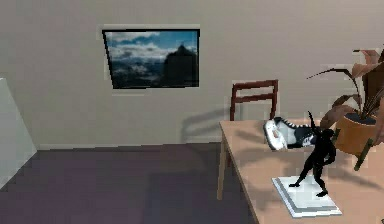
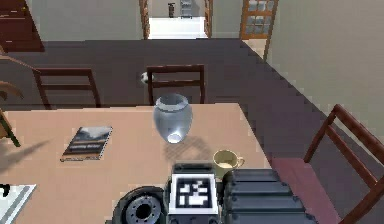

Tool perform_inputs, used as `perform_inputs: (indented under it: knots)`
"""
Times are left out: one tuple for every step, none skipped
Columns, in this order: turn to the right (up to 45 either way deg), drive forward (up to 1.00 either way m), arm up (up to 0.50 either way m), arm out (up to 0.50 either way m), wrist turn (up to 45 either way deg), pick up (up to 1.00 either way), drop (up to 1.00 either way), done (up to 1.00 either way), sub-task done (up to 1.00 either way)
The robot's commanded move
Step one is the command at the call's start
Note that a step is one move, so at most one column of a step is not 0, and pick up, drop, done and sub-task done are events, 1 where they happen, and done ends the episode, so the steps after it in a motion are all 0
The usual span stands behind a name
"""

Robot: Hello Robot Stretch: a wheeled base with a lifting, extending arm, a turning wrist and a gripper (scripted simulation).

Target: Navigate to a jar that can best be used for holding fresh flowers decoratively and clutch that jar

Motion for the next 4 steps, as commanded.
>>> perform_inputs:
  knots:
    - [0.0,0.0,0.0,0.44,0.0,0.0,0.0,0.0,0.0]
    - [0.0,0.0,0.0,0.0,45.0,0.0,0.0,0.0,0.0]
    - [0.0,0.0,0.0,0.0,45.0,0.0,0.0,0.0,0.0]
    - [0.0,0.0,0.0,0.0,45.0,0.0,0.0,0.0,0.0]
